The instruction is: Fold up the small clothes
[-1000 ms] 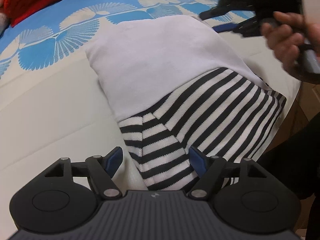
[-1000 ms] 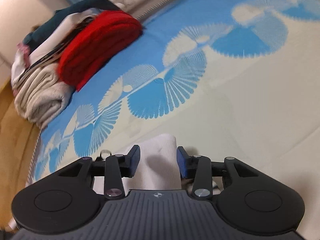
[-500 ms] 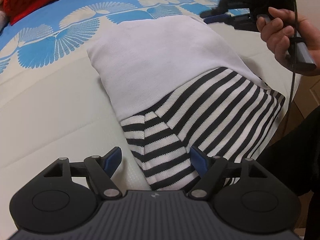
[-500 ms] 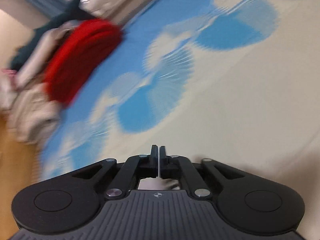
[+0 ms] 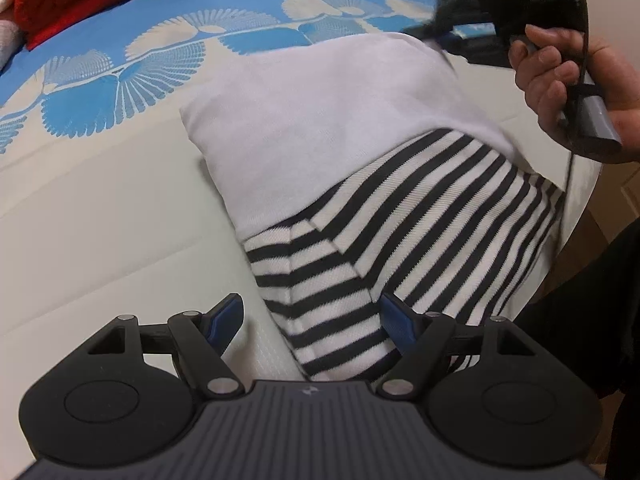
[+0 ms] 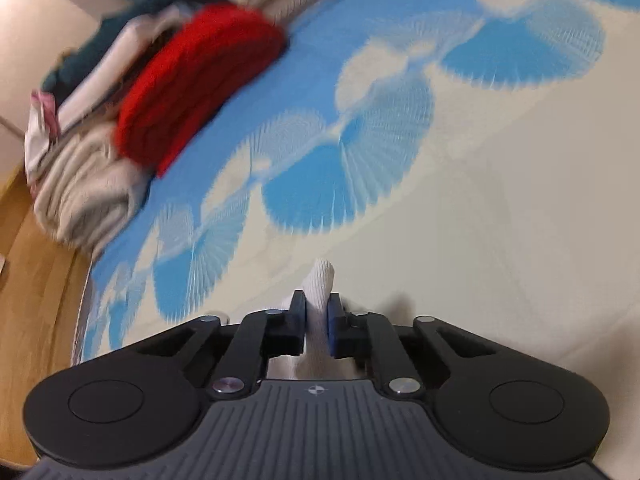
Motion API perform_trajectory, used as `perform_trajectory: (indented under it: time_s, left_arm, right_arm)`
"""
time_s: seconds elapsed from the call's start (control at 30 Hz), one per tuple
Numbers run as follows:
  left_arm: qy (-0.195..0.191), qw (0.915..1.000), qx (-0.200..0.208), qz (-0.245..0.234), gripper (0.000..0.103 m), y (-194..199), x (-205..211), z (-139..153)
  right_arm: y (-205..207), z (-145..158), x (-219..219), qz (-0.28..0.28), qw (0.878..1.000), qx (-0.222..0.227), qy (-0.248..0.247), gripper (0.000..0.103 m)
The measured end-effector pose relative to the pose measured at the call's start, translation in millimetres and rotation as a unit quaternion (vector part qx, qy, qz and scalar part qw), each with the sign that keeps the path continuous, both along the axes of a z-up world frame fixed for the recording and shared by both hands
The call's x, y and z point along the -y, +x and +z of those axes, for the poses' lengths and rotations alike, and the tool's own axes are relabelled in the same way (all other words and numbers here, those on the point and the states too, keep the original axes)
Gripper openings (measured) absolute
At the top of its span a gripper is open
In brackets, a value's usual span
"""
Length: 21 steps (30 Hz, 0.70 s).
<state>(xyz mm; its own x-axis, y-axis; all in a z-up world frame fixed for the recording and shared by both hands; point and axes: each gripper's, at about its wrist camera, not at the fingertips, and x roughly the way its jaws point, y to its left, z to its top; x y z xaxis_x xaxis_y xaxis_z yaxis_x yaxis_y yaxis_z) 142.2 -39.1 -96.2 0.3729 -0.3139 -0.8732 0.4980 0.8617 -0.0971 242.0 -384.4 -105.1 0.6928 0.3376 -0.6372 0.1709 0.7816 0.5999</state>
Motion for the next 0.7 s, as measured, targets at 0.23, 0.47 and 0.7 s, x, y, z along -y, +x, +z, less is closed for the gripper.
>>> perform_trajectory:
  time_s: [0.23,0.47,0.7]
  left_arm:
    - [0.008,0.9999,-0.010,0.002,0.084,1,-1,-1]
    - [-0.005,0.9999,0.003,0.016,0.083,1,-9,11]
    - [-0.034,0.9968,0.041,0.060,0.082,3,-17,30]
  right_arm:
    - [3,-18,18,-0.088,0.991,-0.075,-0.074,0.005]
    - [-12,16,2,-0.054,0.989,-0.012,-0.139,0.039]
    - [-39,18,-4,0.073,0.992,-0.016,-0.100,0.043]
